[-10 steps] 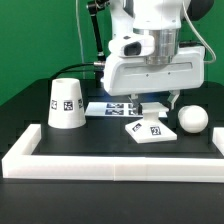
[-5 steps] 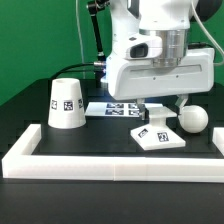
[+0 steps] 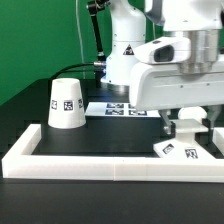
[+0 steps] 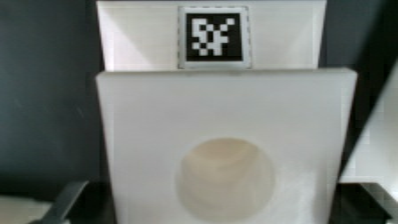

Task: Assemble lamp

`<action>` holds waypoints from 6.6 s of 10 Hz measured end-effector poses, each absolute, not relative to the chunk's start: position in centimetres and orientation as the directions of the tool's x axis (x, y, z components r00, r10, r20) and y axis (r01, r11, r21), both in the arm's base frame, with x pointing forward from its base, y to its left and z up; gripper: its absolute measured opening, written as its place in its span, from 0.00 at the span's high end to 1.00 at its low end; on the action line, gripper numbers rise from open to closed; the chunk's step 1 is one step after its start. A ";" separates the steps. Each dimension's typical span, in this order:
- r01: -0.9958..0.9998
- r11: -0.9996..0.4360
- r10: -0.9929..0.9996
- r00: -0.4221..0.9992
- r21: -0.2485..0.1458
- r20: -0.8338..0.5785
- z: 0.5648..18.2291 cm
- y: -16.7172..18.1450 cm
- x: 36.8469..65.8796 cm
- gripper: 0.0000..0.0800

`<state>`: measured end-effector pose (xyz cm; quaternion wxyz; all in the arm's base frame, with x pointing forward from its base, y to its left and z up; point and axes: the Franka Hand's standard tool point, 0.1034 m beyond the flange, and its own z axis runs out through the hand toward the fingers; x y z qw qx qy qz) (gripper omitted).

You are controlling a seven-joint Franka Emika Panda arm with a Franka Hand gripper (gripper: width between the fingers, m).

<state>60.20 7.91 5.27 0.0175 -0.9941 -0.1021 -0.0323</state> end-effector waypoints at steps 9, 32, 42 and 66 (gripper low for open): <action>0.035 -0.999 0.032 0.996 -0.041 0.079 5.4 10.2 62.1 0.27; 0.177 -0.983 0.181 0.880 -0.051 -0.440 6.3 11.8 47.1 0.13; 0.179 -0.982 0.163 0.657 -0.057 -0.736 3.8 11.9 47.0 0.13; 0.208 -0.970 0.239 0.726 -0.126 -0.645 9.5 9.2 50.2 0.28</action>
Offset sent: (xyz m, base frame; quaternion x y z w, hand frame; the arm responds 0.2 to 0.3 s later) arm 0.0186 0.0160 -0.0184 -0.0080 -0.0199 0.1151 0.9931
